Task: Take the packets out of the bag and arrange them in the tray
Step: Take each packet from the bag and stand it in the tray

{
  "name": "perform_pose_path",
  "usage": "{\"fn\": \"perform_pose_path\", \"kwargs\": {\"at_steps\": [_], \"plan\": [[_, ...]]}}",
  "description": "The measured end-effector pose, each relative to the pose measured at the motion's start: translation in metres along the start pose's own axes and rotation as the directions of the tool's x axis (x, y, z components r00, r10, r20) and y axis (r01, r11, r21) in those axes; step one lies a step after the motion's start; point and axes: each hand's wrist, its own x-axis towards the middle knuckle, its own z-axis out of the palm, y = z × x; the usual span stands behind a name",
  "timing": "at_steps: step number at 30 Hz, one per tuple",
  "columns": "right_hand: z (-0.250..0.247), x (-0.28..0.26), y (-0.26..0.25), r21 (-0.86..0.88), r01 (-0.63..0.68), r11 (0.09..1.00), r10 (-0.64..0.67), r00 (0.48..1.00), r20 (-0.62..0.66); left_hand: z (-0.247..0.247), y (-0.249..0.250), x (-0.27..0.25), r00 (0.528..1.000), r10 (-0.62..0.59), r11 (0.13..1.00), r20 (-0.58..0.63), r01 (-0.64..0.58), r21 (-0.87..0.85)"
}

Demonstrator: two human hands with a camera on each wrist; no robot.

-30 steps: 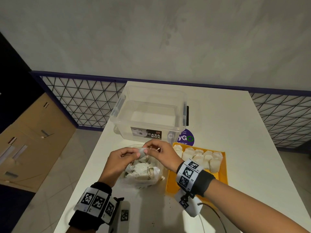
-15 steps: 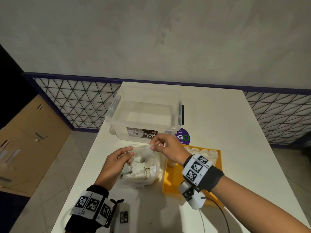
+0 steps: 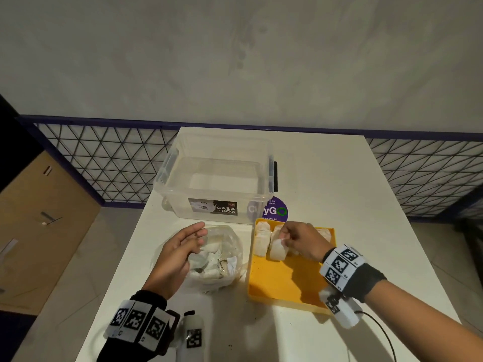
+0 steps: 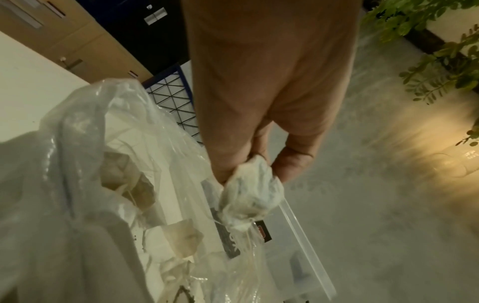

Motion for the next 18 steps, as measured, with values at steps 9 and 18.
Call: {"fn": "perform_pose_path", "kwargs": {"at_steps": [9,18], "plan": [[0.023,0.020,0.008,-0.372,0.006,0.928,-0.075,0.982,-0.171,-0.002,-0.001,-0.001,0.999,-0.007,0.998,-0.046,0.005,-0.059],[0.022,-0.012,-0.057,-0.266,0.436,0.860,-0.488,0.855,-0.176,0.005,-0.005,0.003,0.997,-0.028,0.994,-0.071,0.020,-0.106]]}}
